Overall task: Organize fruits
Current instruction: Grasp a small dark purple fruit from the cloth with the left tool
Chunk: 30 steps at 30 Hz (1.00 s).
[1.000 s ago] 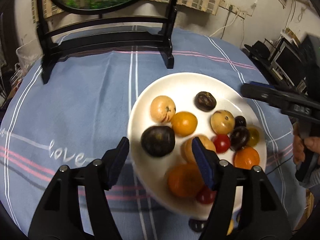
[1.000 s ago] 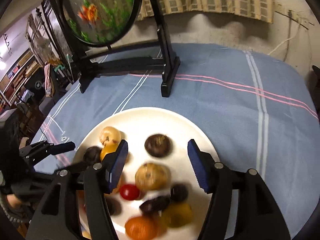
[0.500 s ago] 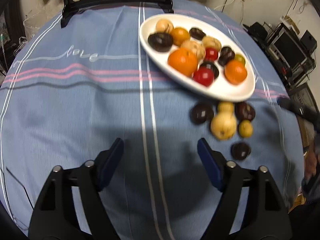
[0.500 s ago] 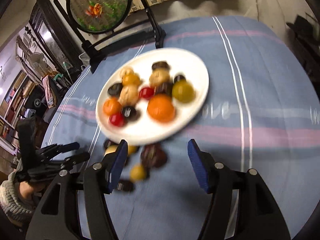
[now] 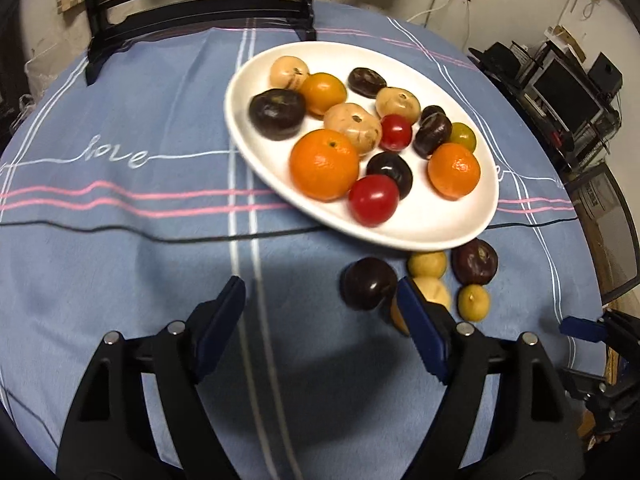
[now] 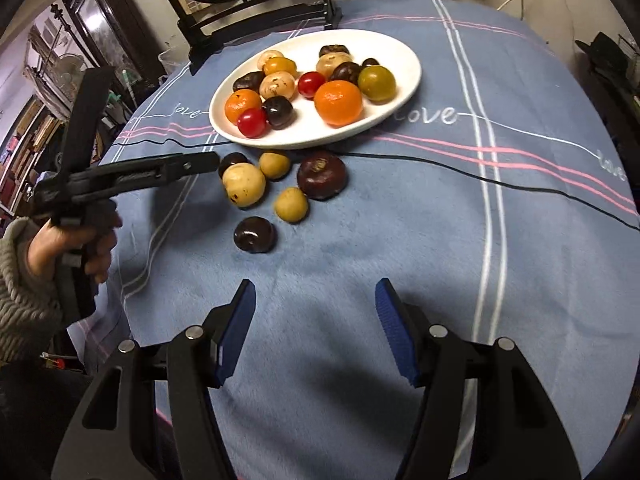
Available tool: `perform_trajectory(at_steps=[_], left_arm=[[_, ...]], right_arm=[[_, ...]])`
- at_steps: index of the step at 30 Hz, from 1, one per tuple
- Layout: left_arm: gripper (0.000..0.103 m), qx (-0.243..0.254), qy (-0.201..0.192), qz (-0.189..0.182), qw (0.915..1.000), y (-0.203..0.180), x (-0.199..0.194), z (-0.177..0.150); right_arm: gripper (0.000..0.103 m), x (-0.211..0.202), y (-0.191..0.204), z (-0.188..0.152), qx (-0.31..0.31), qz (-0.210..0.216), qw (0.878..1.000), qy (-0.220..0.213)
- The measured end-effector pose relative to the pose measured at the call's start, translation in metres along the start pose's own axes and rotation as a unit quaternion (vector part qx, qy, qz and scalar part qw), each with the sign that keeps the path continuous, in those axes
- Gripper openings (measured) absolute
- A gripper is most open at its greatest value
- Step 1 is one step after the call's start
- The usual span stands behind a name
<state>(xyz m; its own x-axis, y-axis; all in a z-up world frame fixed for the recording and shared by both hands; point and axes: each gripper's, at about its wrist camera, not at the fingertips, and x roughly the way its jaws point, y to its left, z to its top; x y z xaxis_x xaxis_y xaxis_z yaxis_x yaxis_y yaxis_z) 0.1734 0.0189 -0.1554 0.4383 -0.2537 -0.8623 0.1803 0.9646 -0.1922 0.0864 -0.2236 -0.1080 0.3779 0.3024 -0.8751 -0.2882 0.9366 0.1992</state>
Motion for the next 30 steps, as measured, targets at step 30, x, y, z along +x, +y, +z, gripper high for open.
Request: perform_trajectory(at_steps=[30], left_arm=[[0.083,0.001,-0.023,0.041,0.9989,0.021,-0.012,-0.014]], right_arm=[[0.063,0.008,0.0,0.004,-0.014,-0.004,1.0,0.022]])
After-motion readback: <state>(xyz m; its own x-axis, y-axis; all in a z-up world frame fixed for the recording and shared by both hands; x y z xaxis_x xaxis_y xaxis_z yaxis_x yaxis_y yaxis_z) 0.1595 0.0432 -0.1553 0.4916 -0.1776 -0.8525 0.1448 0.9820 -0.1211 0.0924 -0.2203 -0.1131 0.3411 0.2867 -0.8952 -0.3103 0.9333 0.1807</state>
